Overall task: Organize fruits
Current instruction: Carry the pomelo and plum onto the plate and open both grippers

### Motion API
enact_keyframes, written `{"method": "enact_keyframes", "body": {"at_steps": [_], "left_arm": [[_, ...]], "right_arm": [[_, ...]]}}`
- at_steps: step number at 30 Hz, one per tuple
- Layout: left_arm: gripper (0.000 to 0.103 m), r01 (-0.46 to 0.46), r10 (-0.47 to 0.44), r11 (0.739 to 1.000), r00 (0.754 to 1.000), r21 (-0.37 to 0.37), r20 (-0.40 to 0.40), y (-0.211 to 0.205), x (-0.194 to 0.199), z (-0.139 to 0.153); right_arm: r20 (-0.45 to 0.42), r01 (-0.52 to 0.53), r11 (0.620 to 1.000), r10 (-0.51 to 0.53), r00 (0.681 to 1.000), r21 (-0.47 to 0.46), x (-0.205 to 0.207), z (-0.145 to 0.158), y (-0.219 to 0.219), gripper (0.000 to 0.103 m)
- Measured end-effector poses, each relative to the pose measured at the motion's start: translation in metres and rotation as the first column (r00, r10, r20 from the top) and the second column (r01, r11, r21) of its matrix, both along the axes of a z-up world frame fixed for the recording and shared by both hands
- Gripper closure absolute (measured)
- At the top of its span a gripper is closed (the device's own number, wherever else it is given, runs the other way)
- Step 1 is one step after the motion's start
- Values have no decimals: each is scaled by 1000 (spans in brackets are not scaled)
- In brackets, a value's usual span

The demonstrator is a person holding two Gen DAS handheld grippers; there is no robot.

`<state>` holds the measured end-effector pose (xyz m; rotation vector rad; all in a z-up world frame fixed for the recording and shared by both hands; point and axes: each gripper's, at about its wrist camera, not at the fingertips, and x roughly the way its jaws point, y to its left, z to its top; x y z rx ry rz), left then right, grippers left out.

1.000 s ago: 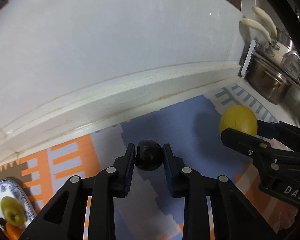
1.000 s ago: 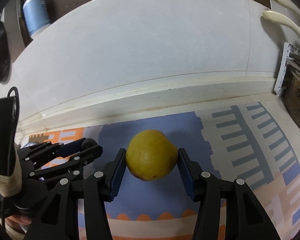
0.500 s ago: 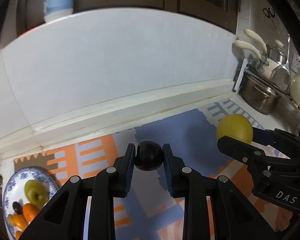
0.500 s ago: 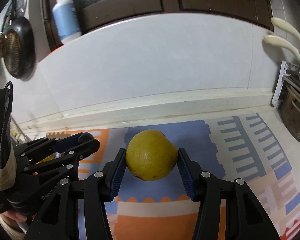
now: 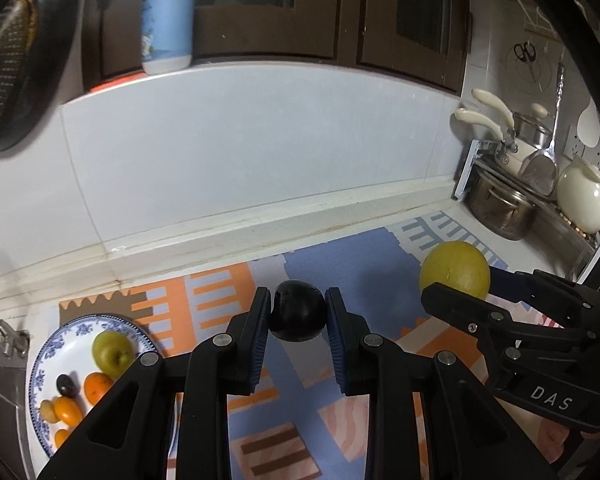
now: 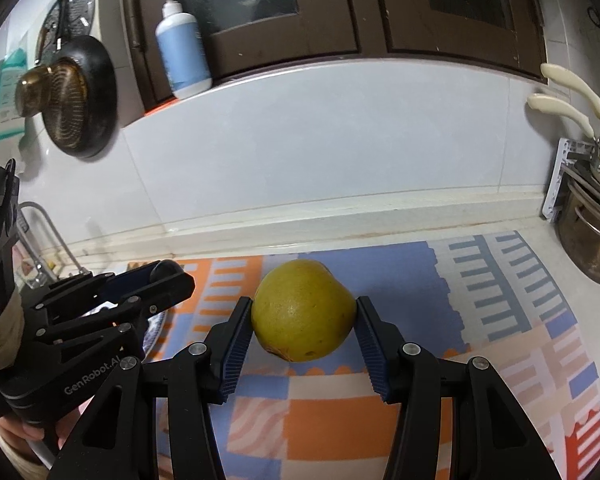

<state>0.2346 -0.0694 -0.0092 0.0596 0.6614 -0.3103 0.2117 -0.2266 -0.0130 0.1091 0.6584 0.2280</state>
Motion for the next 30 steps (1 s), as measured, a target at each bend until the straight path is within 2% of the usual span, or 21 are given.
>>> {"method": "enact_keyframes", "body": {"at_steps": [14, 30], "left_arm": [[75, -33, 34, 999, 998, -18, 46, 49, -37, 20], [75, -98, 98, 995, 993, -11, 71, 121, -64, 31]], "right_arm": [[43, -49, 999, 49, 998, 6, -33, 18, 47, 51], [63, -113, 994, 112, 992, 3, -49, 28, 117, 51]]}}
